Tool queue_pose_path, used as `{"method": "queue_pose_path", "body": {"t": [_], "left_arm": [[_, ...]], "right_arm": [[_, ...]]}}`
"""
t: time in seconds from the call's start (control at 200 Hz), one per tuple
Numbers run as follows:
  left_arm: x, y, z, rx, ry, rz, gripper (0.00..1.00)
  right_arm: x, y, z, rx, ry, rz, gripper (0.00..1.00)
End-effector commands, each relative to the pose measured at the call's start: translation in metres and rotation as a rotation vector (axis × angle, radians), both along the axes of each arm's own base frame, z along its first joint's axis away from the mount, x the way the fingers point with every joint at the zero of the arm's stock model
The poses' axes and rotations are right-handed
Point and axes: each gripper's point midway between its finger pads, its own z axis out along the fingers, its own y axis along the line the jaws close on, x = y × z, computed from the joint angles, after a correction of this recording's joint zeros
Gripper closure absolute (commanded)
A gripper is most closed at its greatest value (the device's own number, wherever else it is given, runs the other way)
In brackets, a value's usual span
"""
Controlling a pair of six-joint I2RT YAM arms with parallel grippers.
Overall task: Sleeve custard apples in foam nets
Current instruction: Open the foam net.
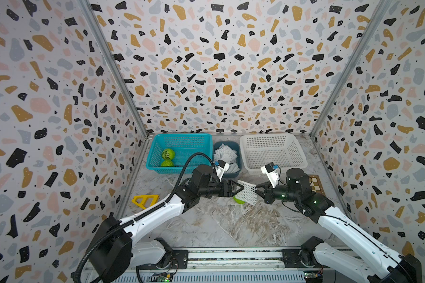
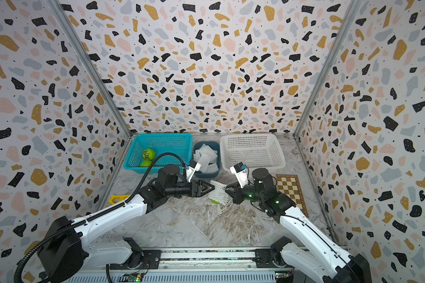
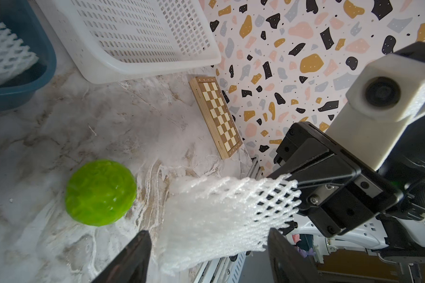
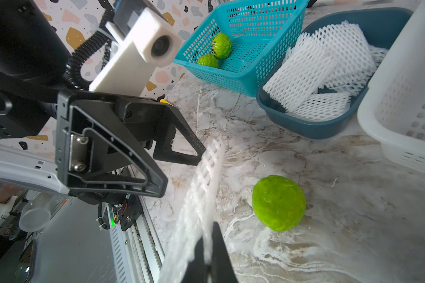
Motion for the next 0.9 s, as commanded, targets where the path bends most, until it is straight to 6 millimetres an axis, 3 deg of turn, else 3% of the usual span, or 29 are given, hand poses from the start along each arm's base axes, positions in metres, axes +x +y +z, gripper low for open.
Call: {"method": "queue_pose_path", "body": {"t": [0.0, 0.16, 0.551, 0.761, 0.891], "left_arm": [[-0.001, -0.005, 0.019, -0.059, -0.054, -0.023, 0.26], [-0.003, -0.007, 0.023, -0.074, -0.061, -0.043, 0.29], [-0.004, -0.012, 0.016, -0.068, -0.048, -0.055, 0.25], [-0.008, -0.013, 0.018, -0.075, -0.046, -0.069, 0.34], [-0.010, -0.013, 0.016, -0.078, -0.040, -0.073, 0.47]], "right_arm": [[-0.004, 0.002, 0.008, 0.012, -0.026, 0.027, 0.96], [-0.003, 0.003, 0.006, 0.010, -0.016, 0.025, 0.97], [0.000, 0.002, 0.022, 0.065, -0.020, 0.027, 0.97], [0.007, -0.003, 0.026, 0.091, -0.014, 0.001, 0.97], [0.010, -0.006, 0.024, 0.092, -0.004, -0.015, 0.97]]}}
